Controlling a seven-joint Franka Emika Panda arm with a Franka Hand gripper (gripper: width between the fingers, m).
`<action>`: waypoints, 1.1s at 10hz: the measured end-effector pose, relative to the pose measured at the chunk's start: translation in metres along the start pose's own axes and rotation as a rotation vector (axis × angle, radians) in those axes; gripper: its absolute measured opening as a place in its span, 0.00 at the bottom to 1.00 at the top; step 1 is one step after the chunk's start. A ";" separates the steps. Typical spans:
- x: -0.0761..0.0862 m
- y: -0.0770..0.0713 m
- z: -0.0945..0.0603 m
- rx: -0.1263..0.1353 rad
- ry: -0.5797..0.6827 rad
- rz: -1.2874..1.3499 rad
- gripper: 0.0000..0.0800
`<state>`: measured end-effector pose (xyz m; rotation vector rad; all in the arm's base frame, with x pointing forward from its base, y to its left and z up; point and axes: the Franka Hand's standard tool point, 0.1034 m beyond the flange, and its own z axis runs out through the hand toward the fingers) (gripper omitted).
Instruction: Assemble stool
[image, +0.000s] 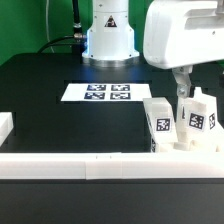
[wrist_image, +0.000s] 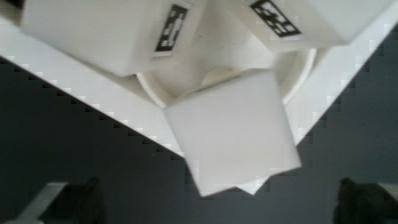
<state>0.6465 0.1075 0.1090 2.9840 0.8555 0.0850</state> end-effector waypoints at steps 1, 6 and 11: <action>-0.001 -0.002 0.005 0.000 -0.002 -0.001 0.81; -0.006 -0.006 0.020 0.001 -0.014 0.033 0.81; -0.007 0.000 0.019 -0.003 -0.011 0.036 0.42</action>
Offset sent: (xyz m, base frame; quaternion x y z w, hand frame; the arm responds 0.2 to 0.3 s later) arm -0.0081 0.0132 -0.0134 0.0208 0.0038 0.0206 0.9996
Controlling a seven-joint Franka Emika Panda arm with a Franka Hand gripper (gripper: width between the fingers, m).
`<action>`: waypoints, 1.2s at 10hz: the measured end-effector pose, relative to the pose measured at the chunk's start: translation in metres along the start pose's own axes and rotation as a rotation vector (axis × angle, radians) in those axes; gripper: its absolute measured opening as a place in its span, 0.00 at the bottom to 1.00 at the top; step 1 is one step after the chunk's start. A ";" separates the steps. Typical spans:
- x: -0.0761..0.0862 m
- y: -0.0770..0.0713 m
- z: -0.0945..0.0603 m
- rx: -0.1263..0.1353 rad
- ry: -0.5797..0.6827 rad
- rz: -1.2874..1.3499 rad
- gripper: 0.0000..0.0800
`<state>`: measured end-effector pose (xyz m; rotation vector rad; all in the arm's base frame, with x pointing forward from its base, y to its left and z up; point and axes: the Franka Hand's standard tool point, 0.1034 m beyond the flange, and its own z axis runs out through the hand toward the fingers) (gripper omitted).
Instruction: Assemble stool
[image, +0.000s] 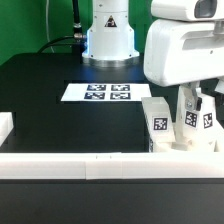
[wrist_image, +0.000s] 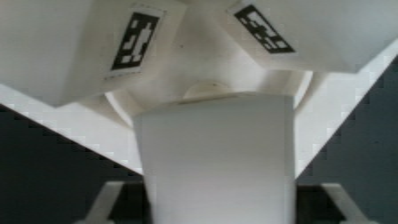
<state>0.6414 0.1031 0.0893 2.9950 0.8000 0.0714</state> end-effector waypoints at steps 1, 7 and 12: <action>-0.001 0.003 0.000 -0.002 0.003 0.024 0.42; -0.001 0.003 0.001 0.004 0.003 0.402 0.42; 0.001 -0.001 0.002 0.022 0.000 1.081 0.43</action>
Offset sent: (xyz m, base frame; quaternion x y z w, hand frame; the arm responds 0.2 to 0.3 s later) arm 0.0000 0.0000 0.0000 0.0000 0.0000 0.0000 1.0000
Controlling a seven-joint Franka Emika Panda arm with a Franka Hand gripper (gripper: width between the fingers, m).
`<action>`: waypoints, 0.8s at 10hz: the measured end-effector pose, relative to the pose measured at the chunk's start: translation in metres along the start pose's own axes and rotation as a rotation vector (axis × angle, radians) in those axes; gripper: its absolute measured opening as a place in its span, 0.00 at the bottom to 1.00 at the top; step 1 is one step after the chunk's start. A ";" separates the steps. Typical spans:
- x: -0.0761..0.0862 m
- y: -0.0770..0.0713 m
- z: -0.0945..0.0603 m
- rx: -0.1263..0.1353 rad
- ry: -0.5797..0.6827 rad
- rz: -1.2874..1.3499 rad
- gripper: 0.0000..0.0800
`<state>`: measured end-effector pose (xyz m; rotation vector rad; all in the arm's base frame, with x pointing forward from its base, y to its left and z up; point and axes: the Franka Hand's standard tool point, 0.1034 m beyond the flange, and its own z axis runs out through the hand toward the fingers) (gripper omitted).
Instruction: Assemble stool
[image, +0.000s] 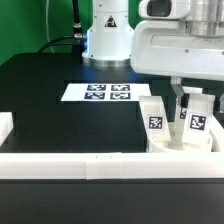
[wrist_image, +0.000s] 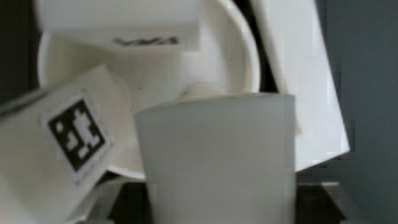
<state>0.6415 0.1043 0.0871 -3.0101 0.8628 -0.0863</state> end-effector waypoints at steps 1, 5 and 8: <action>-0.002 -0.003 0.000 0.001 0.001 0.074 0.43; -0.002 -0.003 0.000 0.004 -0.002 0.360 0.43; -0.004 -0.001 0.001 0.081 -0.012 0.774 0.43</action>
Offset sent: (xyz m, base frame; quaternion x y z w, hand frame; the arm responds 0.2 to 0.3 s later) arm 0.0000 0.0000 0.0000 0.0000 0.0000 0.1938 0.9810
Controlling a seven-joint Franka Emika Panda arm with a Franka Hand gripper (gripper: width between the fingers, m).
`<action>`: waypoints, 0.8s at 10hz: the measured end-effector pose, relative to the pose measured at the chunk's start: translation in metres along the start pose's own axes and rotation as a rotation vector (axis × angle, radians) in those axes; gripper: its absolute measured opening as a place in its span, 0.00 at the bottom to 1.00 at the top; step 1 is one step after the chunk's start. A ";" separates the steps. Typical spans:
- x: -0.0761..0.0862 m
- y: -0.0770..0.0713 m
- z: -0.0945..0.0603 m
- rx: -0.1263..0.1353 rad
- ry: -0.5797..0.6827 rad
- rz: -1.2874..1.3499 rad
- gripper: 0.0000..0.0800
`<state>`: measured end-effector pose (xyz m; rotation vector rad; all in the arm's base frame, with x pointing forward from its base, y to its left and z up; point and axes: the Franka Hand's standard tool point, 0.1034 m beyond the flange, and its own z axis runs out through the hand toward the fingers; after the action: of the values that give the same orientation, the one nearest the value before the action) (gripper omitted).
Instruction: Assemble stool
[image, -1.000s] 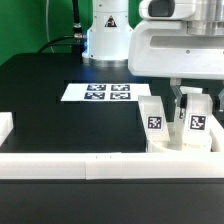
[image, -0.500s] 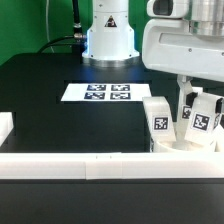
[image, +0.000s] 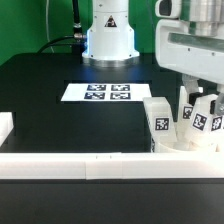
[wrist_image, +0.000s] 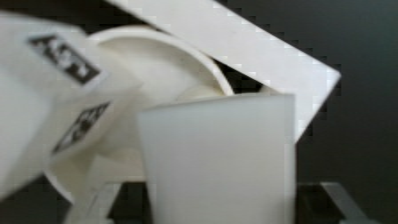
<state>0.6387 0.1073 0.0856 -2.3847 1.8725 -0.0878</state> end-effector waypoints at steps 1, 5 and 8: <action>-0.002 0.000 0.001 0.022 -0.013 0.137 0.43; -0.004 -0.002 0.001 0.050 -0.027 0.419 0.43; -0.003 -0.002 0.002 0.070 -0.050 0.640 0.43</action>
Offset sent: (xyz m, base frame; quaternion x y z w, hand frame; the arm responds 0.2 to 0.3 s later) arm 0.0000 0.0000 0.0000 0.0000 0.0000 0.1296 0.9916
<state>0.6407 0.1107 0.0841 -1.6214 2.4473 -0.0361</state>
